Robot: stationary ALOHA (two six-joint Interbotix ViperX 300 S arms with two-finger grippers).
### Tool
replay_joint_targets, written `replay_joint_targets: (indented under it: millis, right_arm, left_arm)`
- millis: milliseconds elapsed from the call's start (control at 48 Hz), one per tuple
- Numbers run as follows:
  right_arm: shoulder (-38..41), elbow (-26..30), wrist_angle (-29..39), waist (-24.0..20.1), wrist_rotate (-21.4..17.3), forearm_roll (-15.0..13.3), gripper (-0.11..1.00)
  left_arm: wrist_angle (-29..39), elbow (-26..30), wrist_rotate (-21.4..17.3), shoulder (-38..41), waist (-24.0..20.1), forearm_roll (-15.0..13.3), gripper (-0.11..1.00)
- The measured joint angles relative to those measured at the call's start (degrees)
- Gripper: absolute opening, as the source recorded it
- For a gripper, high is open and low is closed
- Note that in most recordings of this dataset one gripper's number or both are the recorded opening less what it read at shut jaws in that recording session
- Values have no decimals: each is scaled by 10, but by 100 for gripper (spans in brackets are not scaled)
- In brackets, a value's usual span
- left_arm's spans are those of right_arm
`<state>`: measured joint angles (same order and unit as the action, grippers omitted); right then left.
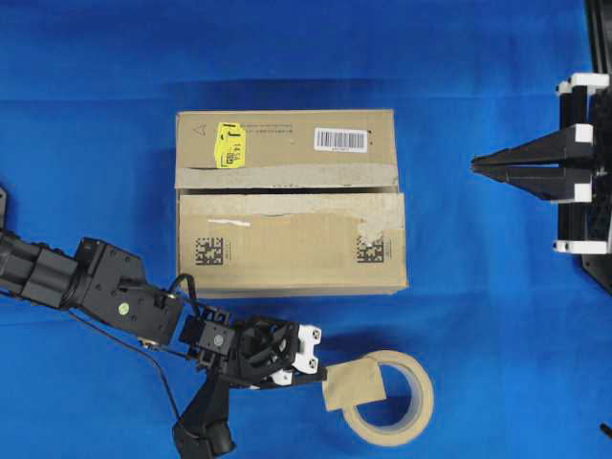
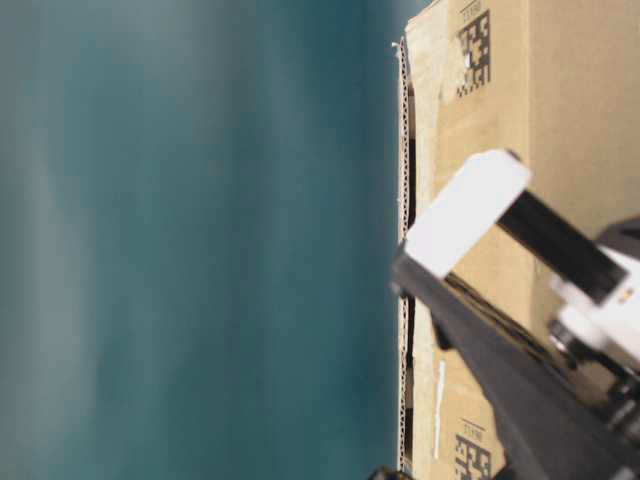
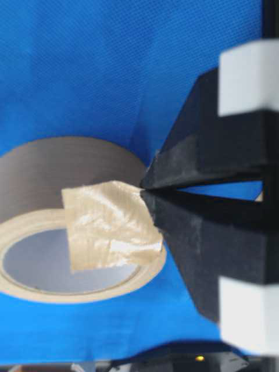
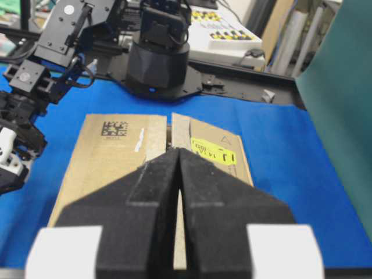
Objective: Apply tape along the seams of the closed cardboard box to seal it securely.
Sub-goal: 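Grasp the loose tape tab with the left gripper, then pull the tape strip up and place it over the box's top seam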
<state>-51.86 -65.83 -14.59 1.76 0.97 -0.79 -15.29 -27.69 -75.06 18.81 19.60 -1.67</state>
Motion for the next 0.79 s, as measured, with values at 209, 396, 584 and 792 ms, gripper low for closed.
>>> replay_joint_targets:
  millis: [209,396,584,792]
  right_arm:
    - [0,1,4,0,0,0,-2]
    - [0,0,6,0,0,-1,-2]
    - [0,0,5,-2,1,0,-2]
    - [0,0,5,-5,0,-1,-2]
  left_arm:
    - [2,4,2,0,0,-1,0]
    - [-6,10,2,-12,0,-1,0]
    - [-19,25,-4,-47,0,-2,0]
    - [-20,54,-14,-58,-2,-1,0]
